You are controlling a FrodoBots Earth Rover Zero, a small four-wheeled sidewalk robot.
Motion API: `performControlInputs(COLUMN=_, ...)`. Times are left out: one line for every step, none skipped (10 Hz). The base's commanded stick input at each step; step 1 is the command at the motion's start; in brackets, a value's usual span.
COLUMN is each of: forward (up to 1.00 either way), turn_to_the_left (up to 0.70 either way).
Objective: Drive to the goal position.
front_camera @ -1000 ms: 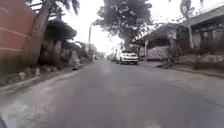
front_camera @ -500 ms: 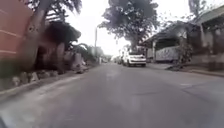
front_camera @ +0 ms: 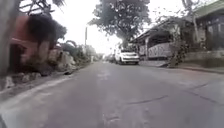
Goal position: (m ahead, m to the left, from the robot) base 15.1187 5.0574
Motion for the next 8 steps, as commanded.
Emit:
performControlInputs(forward=1.00, turn_to_the_left=-0.15)
performControlInputs(forward=1.00, turn_to_the_left=0.10)
performControlInputs(forward=1.00, turn_to_the_left=0.10)
performControlInputs(forward=1.00, turn_to_the_left=0.10)
performControlInputs(forward=1.00, turn_to_the_left=0.10)
performControlInputs(forward=1.00, turn_to_the_left=0.10)
performControlInputs(forward=1.00, turn_to_the_left=0.10)
performControlInputs(forward=1.00, turn_to_the_left=0.10)
